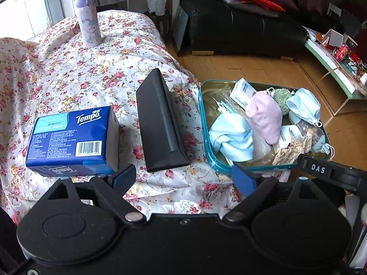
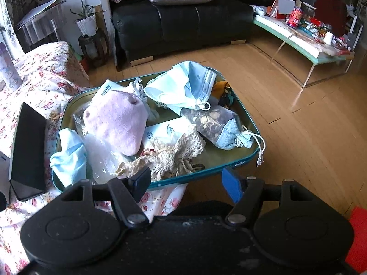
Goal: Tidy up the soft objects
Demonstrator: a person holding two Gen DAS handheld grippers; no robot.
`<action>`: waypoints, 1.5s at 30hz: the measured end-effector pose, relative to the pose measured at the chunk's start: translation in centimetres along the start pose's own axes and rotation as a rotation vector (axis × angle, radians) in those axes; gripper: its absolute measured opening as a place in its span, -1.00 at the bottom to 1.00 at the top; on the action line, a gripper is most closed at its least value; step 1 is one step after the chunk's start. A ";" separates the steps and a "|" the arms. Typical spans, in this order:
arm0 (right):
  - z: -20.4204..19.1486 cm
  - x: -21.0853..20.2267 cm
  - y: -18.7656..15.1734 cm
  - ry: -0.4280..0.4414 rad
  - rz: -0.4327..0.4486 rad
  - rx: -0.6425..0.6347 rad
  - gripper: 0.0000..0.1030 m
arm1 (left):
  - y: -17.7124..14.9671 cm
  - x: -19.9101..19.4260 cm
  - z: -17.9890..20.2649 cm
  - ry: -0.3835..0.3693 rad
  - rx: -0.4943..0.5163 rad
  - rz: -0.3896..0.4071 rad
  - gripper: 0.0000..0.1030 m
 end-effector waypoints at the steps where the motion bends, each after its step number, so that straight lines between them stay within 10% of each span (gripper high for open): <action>1: -0.1 0.0 0.0 -0.003 0.000 -0.003 0.31 | -0.2 -0.1 0.0 0.004 0.003 0.003 0.69; 14: -2.0 -1.9 0.3 -0.036 0.138 -0.110 0.48 | -1.0 -0.8 -0.2 -0.003 -0.026 0.019 0.75; 45: -2.5 -1.5 -0.1 -0.065 0.126 -0.148 0.48 | -1.6 -0.9 -0.8 0.037 -0.035 0.022 0.77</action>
Point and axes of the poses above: each gripper's, at about its wrist camera, not at the fingertips, and x roughly the way its jaws point, z to its right, y to its top, the point moved 10 cm from there along x, roughly the way its jaws point, and after that the axes turned 5 degrees about y, right-handed, at the moved point
